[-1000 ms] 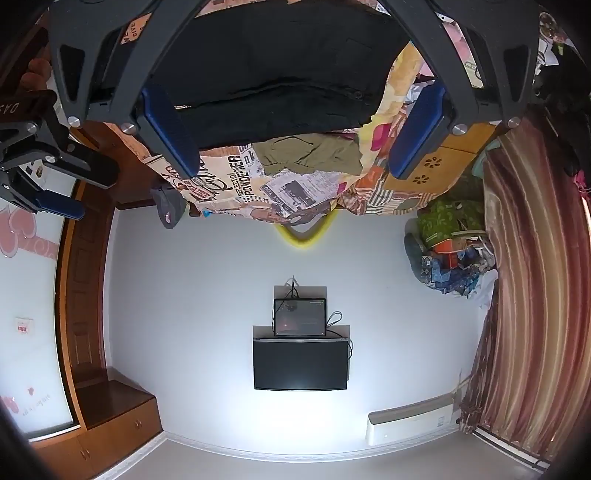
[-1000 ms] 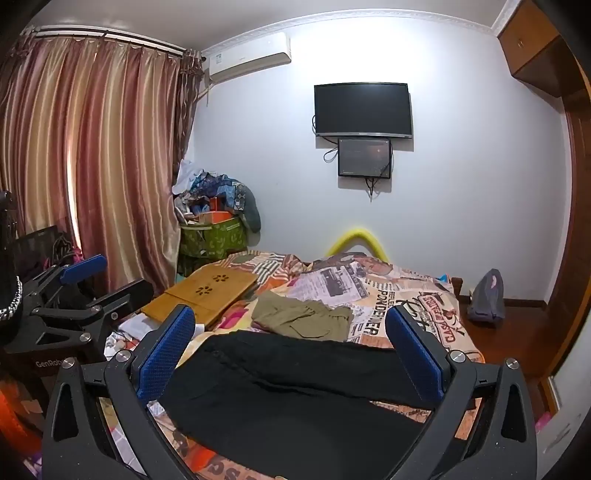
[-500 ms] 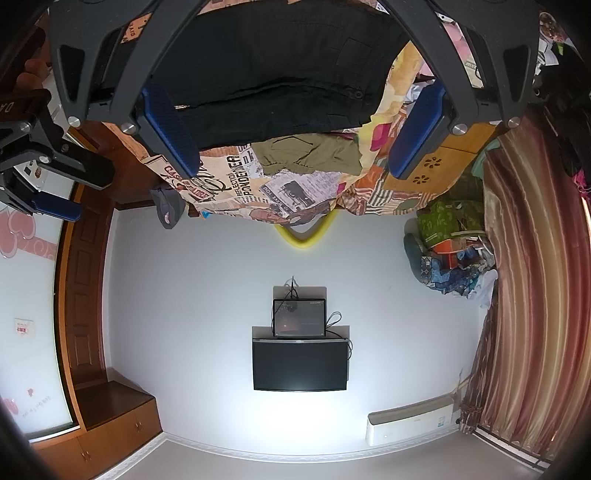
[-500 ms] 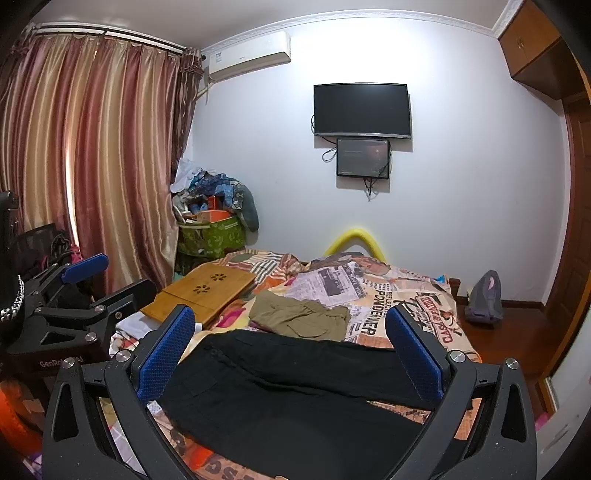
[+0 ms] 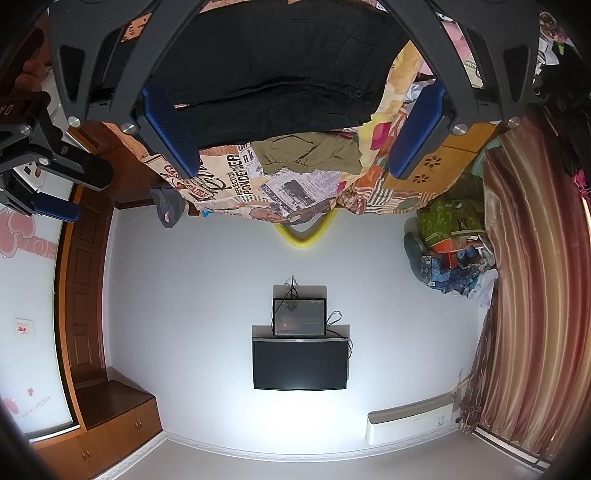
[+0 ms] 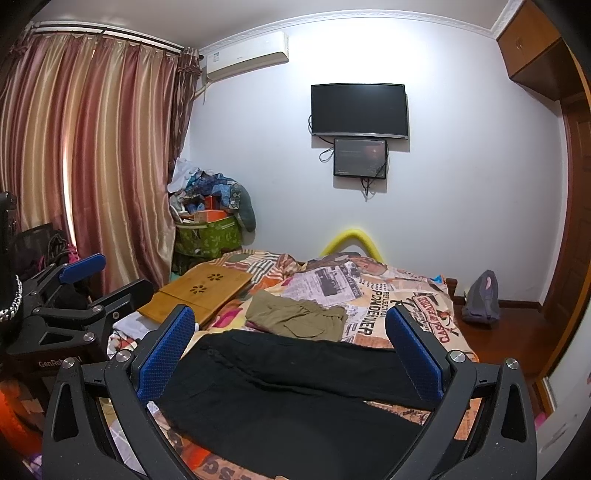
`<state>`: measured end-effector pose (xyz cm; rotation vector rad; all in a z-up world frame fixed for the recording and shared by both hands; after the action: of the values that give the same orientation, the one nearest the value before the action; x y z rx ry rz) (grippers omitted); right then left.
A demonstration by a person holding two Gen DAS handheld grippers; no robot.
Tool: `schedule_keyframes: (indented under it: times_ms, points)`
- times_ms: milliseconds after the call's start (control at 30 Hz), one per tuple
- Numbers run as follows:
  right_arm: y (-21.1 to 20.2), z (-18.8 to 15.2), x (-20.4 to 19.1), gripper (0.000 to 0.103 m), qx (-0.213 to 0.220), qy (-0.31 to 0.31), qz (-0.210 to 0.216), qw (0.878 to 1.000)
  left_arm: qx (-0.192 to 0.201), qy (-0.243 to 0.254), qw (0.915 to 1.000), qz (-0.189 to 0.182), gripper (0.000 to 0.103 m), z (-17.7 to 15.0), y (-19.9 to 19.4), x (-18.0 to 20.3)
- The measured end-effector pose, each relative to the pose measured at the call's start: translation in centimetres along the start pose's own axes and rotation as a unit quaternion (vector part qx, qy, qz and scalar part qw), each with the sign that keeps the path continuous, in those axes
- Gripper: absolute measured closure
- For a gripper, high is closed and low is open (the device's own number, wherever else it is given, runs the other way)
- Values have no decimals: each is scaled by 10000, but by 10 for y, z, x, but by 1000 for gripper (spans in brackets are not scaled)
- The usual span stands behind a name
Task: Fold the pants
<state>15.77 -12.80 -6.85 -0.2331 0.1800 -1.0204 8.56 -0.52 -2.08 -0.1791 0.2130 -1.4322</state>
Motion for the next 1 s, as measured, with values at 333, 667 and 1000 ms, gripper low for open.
schedule_keyframes:
  times_ms: [333, 667, 1000]
  points:
    - [1, -3, 1, 0, 37, 25, 36, 10000, 8, 1, 10000, 3, 0, 0, -1, -1]
    - [0, -4, -1, 0, 37, 22, 47, 10000, 8, -28, 10000, 2, 0, 0, 0, -2]
    - [0, -4, 0, 0, 39, 27, 39, 10000, 10, -41, 10000, -1, 0, 0, 2, -2]
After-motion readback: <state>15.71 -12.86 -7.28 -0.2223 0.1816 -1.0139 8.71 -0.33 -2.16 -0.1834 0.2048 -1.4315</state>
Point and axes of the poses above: each gripper's, at about its wrist camera, not at the fingertips, and y roughly the way its jaws point, x to its right, z to its top, the point moved 9 cm from there along y, roughly the way its jaws point, and after that the axes turned 8 degrees about z, right-handed, at the moved point
